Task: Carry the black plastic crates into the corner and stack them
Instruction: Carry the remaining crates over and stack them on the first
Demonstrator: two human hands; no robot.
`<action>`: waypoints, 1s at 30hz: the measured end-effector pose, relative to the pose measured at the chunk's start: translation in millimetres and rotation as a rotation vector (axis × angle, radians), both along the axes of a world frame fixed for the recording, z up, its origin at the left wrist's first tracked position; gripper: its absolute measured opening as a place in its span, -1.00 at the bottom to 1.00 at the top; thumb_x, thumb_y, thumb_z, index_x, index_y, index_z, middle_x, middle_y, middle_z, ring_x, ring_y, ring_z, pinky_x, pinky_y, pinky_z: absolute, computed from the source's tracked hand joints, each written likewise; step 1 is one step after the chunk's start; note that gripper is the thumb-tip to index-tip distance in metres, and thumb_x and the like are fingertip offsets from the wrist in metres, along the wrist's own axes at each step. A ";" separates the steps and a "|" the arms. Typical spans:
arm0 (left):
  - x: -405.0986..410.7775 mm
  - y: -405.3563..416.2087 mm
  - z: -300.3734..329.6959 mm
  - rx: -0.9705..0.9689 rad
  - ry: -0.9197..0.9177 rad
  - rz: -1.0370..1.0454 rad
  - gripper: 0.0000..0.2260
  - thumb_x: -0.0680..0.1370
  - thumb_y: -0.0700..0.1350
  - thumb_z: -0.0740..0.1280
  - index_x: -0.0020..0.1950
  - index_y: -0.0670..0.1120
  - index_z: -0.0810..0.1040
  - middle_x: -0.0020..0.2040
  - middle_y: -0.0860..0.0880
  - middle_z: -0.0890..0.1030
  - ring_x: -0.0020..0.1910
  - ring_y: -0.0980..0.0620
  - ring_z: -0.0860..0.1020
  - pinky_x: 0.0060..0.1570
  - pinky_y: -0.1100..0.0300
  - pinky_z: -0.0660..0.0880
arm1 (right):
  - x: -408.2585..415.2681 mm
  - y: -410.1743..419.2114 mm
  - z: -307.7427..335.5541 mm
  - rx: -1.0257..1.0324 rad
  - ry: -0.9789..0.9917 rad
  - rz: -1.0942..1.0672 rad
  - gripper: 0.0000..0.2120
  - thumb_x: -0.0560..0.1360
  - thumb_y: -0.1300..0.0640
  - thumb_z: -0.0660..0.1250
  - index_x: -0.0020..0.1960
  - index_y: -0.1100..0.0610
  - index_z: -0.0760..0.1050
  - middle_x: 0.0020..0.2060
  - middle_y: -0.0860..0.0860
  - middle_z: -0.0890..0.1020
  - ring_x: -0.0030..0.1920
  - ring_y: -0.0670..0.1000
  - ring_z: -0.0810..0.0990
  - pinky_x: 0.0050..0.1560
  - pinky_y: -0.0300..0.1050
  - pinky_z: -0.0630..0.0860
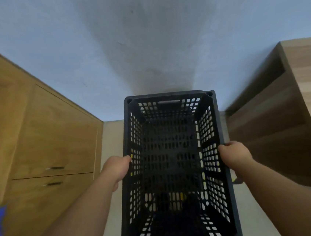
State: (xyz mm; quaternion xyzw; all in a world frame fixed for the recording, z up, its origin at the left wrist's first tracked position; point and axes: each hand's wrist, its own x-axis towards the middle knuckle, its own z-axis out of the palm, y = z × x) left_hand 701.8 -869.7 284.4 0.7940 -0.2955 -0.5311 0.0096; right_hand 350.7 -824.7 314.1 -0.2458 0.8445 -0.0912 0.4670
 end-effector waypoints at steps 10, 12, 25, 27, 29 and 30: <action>-3.9 -69.9 -74.3 0.019 -0.003 0.004 -0.66 0.59 0.05 0.34 0.21 -0.16 0.67 0.08 -0.16 0.77 0.11 -0.21 0.72 0.29 -0.18 0.63 | -1.8 -65.8 -81.5 0.013 0.002 -0.062 -0.77 0.58 0.10 0.26 0.11 0.17 0.63 -0.10 0.14 0.70 -0.06 0.22 0.69 0.10 0.23 0.66; -5.3 -79.5 -85.8 0.012 0.003 -0.013 -0.63 0.56 0.06 0.35 0.20 -0.17 0.67 0.10 -0.16 0.76 0.13 -0.21 0.72 0.32 -0.18 0.61 | -3.7 -73.5 -92.6 0.019 0.000 -0.072 -0.76 0.58 0.10 0.26 0.12 0.17 0.63 -0.11 0.14 0.70 -0.06 0.22 0.69 0.10 0.24 0.66; -33.9 -86.5 -100.2 -0.102 -0.131 0.021 -0.71 0.68 -0.14 0.27 -0.25 -0.12 0.52 -0.16 -0.16 0.63 -0.05 -0.21 0.62 0.09 -0.06 0.59 | -6.5 -87.8 -111.4 -0.031 0.036 -0.006 -0.79 0.58 0.04 0.26 0.15 0.08 0.56 -0.11 0.07 0.68 -0.09 0.13 0.66 0.03 0.13 0.66; -31.8 -83.4 -100.4 -0.112 -0.139 0.027 -0.69 0.65 -0.15 0.28 -0.30 -0.12 0.49 -0.27 -0.13 0.55 -0.17 -0.16 0.56 -0.08 0.04 0.48 | -5.9 -87.6 -111.2 -0.036 0.018 0.005 -0.80 0.60 0.08 0.25 0.14 0.11 0.56 -0.12 0.08 0.67 -0.12 0.11 0.65 -0.01 0.09 0.65; -30.7 -81.1 -98.0 -0.102 -0.114 0.025 -0.74 0.66 -0.14 0.30 -0.24 -0.12 0.52 -0.24 -0.15 0.59 -0.17 -0.18 0.59 -0.07 -0.03 0.55 | -4.9 -86.1 -110.6 -0.043 -0.008 0.007 -0.82 0.61 0.11 0.25 0.13 0.13 0.55 -0.13 0.09 0.67 -0.14 0.10 0.65 -0.05 0.07 0.65; -30.5 -80.9 -96.2 -0.097 -0.103 0.029 -0.76 0.67 -0.13 0.30 -0.20 -0.10 0.53 -0.18 -0.16 0.62 -0.12 -0.20 0.61 0.03 -0.10 0.60 | -3.9 -85.4 -110.1 -0.050 -0.015 0.012 -0.84 0.61 0.11 0.26 0.14 0.14 0.53 -0.14 0.06 0.65 -0.13 0.09 0.64 -0.07 0.04 0.63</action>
